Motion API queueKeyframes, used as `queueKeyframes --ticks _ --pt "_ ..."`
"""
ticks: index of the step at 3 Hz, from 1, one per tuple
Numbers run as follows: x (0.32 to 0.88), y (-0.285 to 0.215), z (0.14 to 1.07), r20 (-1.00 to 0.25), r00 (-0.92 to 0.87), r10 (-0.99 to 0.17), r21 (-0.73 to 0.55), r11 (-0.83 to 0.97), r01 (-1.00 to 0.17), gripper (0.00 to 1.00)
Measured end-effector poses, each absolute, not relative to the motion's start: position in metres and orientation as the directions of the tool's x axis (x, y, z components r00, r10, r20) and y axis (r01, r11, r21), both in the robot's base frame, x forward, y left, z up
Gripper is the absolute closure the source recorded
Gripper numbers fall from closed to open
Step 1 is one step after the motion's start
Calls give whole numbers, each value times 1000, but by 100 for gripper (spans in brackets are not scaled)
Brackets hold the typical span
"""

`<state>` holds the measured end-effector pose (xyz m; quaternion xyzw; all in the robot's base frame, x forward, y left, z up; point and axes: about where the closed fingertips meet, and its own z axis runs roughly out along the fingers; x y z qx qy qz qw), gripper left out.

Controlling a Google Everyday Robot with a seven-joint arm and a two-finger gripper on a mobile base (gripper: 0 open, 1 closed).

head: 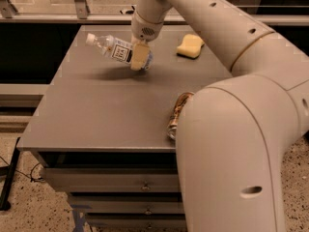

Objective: Knock blue plastic bottle over

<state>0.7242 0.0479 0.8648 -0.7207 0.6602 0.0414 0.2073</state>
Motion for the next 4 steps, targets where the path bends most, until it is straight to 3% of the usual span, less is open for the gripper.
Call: queueKeyframes --ticks 1,2,4 --pt "721 22 854 -188 137 -973 -239 -90 -967 100" --pt "716 -5 851 -98 118 -988 -236 -92 -967 82" --pt "702 -32 856 -43 103 -994 -228 -91 -969 35"
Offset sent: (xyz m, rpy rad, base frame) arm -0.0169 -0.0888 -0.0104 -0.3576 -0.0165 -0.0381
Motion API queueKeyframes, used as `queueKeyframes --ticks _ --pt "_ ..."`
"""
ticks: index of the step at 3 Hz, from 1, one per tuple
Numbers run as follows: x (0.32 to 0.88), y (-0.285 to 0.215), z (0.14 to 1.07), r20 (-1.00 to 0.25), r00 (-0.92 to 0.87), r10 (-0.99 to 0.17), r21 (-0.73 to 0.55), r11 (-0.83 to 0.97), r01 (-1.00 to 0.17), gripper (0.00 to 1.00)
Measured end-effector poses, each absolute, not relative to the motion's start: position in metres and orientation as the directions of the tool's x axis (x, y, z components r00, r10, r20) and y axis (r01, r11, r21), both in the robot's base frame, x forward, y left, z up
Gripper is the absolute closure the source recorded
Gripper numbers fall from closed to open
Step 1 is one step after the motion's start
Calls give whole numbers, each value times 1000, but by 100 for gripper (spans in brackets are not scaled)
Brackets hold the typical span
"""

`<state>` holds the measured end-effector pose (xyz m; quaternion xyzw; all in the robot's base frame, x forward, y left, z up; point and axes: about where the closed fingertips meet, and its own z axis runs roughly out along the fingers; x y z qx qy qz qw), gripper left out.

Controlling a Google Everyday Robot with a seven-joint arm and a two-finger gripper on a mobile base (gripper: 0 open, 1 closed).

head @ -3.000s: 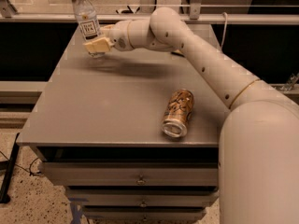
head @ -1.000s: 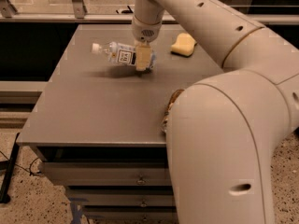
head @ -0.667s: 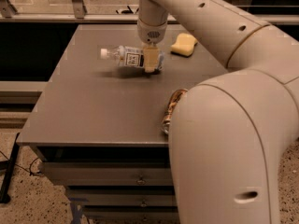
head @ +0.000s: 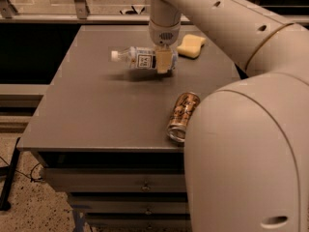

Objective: Knock blue plastic bottle over

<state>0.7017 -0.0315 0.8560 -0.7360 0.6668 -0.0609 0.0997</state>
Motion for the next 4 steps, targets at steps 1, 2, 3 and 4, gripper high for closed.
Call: queueKeyframes --ticks 1,2,3,4 --pt "693 -30 859 -80 111 -991 -217 -92 -972 12" --pt "685 -24 859 -116 122 -986 -207 -97 -974 0" --pt "678 -21 860 -156 124 -980 -200 -92 -976 0" --pt "675 -25 863 -255 88 -963 -201 -36 -979 0"
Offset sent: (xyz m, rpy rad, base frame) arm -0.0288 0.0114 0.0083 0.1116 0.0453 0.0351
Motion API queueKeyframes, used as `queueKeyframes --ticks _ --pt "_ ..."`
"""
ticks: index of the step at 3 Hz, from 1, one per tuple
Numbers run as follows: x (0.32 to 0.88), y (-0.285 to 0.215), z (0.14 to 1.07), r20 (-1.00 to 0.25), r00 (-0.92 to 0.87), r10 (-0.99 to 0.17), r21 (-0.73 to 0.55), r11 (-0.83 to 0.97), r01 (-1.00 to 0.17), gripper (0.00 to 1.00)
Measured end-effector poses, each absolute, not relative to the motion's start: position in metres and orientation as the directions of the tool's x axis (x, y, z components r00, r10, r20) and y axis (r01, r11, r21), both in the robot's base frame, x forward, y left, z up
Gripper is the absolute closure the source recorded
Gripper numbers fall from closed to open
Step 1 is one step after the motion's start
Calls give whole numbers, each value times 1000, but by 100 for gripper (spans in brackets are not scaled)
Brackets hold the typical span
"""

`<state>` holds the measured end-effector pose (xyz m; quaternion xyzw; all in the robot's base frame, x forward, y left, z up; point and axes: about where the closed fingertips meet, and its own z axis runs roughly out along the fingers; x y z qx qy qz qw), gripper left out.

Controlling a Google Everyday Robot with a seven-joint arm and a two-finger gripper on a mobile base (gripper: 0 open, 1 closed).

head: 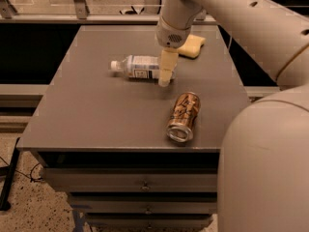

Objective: Knock blue plastic bottle over

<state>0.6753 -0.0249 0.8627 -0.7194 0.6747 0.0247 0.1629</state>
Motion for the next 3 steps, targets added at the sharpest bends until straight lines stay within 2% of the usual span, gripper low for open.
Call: queueKeyframes --ticks 1,2,3 --pt "677 -37 869 -450 23 -893 -202 76 -976 0" --pt "683 -65 885 -666 -34 -745 -202 225 -953 0" --pt "683 -107 917 -819 -47 -571 -204 367 -908 0"
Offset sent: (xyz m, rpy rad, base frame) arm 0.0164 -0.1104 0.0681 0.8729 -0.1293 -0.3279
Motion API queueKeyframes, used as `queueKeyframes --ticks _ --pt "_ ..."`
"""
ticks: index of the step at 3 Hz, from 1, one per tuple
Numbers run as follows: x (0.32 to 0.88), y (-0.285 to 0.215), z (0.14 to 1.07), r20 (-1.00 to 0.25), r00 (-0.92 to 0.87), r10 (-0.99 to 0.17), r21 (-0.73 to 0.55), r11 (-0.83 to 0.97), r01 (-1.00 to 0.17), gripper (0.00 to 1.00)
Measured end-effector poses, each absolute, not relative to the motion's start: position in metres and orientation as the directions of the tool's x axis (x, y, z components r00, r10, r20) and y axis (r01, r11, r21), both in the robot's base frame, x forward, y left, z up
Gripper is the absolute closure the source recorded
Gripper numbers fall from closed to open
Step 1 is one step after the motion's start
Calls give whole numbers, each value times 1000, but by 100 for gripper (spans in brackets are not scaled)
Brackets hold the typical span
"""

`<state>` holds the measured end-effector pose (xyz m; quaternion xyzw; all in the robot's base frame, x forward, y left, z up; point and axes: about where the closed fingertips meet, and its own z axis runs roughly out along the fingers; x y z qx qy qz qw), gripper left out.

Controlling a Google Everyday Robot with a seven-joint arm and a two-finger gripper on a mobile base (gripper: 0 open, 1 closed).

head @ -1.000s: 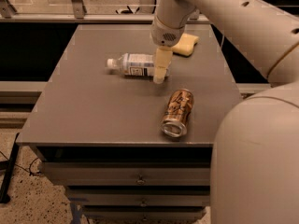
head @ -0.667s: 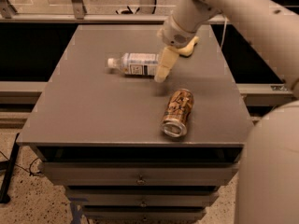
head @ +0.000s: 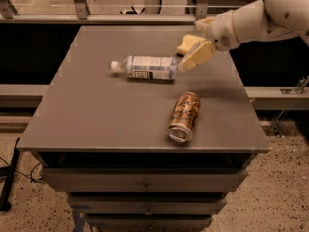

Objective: Knock blue plastic bottle over

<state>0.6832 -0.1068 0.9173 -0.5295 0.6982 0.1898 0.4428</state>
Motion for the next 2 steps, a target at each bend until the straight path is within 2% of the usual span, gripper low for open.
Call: queueKeyframes --ticks 1,2 --pt "678 -153 953 -901 -14 -433 -215 475 -854 0" --pt "675 -159 954 -906 -21 -424 -207 484 -850 0"
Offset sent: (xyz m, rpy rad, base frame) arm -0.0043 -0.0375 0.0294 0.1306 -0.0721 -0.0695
